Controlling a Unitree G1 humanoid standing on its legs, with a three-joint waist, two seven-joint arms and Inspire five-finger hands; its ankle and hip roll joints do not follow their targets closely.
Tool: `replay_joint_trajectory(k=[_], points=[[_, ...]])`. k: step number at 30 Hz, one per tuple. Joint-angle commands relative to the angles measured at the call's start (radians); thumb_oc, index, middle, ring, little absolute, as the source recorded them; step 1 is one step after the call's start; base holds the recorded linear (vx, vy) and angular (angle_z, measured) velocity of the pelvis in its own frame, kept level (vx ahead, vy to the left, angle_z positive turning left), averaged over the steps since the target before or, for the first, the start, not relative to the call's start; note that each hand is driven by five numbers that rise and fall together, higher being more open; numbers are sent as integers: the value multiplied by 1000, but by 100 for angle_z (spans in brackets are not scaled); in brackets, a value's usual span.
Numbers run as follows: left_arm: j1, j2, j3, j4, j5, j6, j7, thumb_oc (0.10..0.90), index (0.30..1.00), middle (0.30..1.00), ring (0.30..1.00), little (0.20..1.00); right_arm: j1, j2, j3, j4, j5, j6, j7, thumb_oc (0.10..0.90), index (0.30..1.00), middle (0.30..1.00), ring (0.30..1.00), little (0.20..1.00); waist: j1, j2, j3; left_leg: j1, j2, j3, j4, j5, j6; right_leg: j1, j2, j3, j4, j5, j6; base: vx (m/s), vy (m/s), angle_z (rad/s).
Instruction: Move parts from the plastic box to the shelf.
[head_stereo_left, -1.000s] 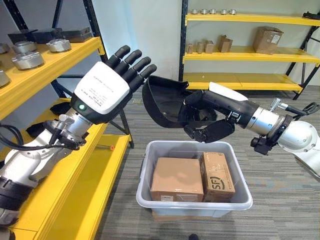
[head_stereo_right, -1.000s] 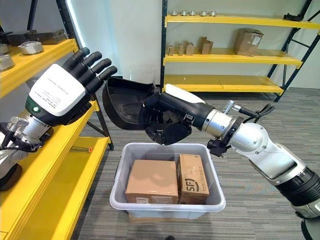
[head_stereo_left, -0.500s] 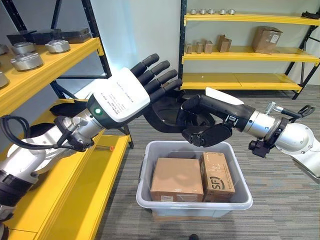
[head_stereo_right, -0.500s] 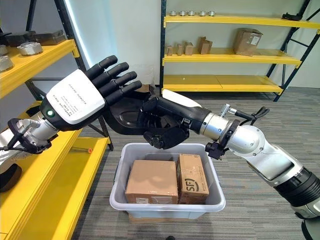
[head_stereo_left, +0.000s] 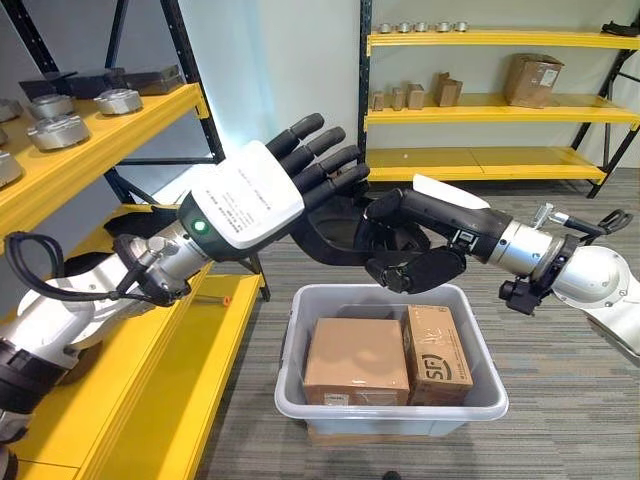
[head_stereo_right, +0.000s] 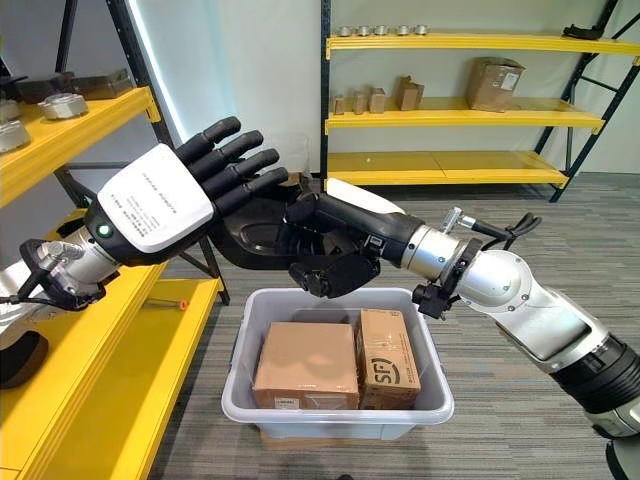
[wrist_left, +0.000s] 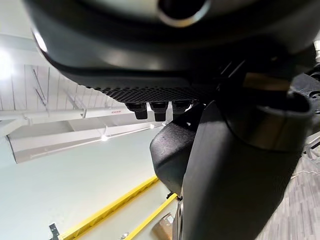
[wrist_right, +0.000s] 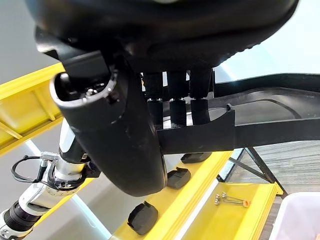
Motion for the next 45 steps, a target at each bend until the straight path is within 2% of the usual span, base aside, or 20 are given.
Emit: replay_joint_trajectory(k=[1,16,25,26,27,28,29,36,45], points=[[-48,-9,-23,1,-58,24,-2,900,1000,1000,1000,1000,-159,28,-56,-72,98,-133,-82,400,300,300,300,300,0,-25,-87,37,46,-12,-7,-33,-44,-25,-101,40,25,12,147,0,0,0],[-72,-89,-122,43,-96,-6,-72,900,1000,1000,1000,1000,-153,34,-68,-93,120,-132,-72,400,300,300,300,300,-15,-22,-78,41,49,-6,-7,-36,-45,-26,-96,50,25,6,145,12,-3,-4],[-105,-185,-212,188,-102,9,-106,900,1000,1000,1000,1000,-162,60,-71,-89,122,-129,-76,400,300,300,300,300,-27,-19,-73,46,48,-1,-7,-39,-44,-26,-92,60,27,2,141,0,0,0],[-106,-190,-217,200,-101,9,-109,794,852,852,852,852,-161,63,-73,-87,122,-127,-76,400,300,300,300,300,-28,-18,-72,47,49,-1,-7,-39,-44,-26,-92,61,27,1,141,24,-4,-3],[-105,-195,-219,211,-101,9,-112,625,616,616,616,616,-162,65,-74,-87,119,-128,-77,400,300,300,300,300,-29,-18,-72,47,49,0,-7,-40,-44,-26,-91,62,27,0,141,0,0,0],[-105,-196,-219,212,-101,9,-112,422,330,330,330,330,-162,65,-74,-87,119,-128,-77,400,300,300,300,300,-29,-18,-72,47,49,0,-7,-40,-44,-26,-91,62,27,0,141,0,0,0],[-105,-201,-222,220,-101,9,-117,400,300,300,300,300,-160,70,-75,-87,118,-127,-76,400,300,300,300,300,-29,-18,-72,48,49,0,-7,-40,-44,-25,-90,63,27,0,140,0,0,0],[-121,-201,-227,242,-117,10,-132,400,300,300,300,300,-155,77,-87,-82,119,-123,-77,400,300,300,300,300,-30,-17,-70,48,51,-2,-7,-40,-45,-23,-88,64,27,-3,138,5,-2,-2],[-77,-181,-156,182,-163,-2,-153,400,300,300,300,300,-109,73,-135,-87,101,-124,-76,400,300,300,300,300,-25,-18,-71,51,53,-6,-7,-44,-45,-18,-87,61,28,-9,136,4,-1,0]])
